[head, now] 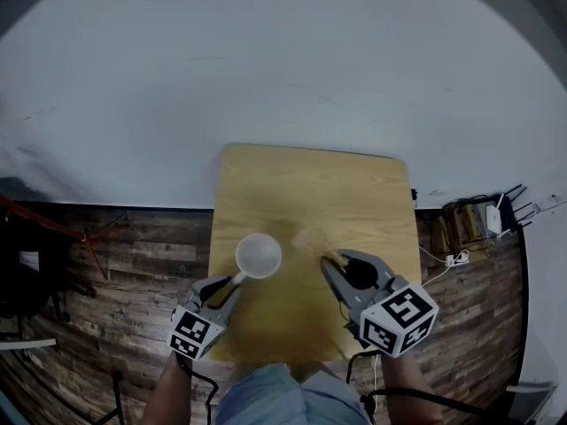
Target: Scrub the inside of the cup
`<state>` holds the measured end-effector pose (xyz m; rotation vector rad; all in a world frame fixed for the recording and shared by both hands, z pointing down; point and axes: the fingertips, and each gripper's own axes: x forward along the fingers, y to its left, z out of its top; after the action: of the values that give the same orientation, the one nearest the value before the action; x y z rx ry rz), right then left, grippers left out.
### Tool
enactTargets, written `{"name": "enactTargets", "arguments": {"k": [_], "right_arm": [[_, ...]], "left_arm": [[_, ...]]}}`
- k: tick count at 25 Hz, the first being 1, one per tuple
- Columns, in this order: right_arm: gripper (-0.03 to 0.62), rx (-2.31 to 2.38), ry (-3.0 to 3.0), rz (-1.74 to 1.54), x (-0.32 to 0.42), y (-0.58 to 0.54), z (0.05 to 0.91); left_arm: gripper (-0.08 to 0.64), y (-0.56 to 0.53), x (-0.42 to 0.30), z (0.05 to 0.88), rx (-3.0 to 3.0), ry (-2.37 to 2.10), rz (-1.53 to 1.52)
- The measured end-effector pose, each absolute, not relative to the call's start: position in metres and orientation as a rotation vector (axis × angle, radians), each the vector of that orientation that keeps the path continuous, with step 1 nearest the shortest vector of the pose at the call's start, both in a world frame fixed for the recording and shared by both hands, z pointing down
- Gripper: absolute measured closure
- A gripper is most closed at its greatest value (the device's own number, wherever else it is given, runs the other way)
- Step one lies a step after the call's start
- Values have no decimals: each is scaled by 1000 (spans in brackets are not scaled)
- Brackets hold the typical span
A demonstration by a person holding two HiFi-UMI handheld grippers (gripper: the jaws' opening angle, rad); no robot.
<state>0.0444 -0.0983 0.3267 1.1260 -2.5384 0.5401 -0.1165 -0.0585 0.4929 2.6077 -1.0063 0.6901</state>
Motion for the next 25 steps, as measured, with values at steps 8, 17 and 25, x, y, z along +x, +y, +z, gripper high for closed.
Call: {"name": "enactTargets", "arguments": {"k": [8,17,25], "right_arm": [[537,1201,-2604,435,49,-100,307],[535,1287,-2646,242,42,-102,273],[537,1348,-2661,161,46,-103,251]], "left_arm": [[459,-69,-123,379,2551,-1344,368],[540,-106,-75,247,2610,-1690,119],[540,-113,-38,237,2640,-1724,173]]}}
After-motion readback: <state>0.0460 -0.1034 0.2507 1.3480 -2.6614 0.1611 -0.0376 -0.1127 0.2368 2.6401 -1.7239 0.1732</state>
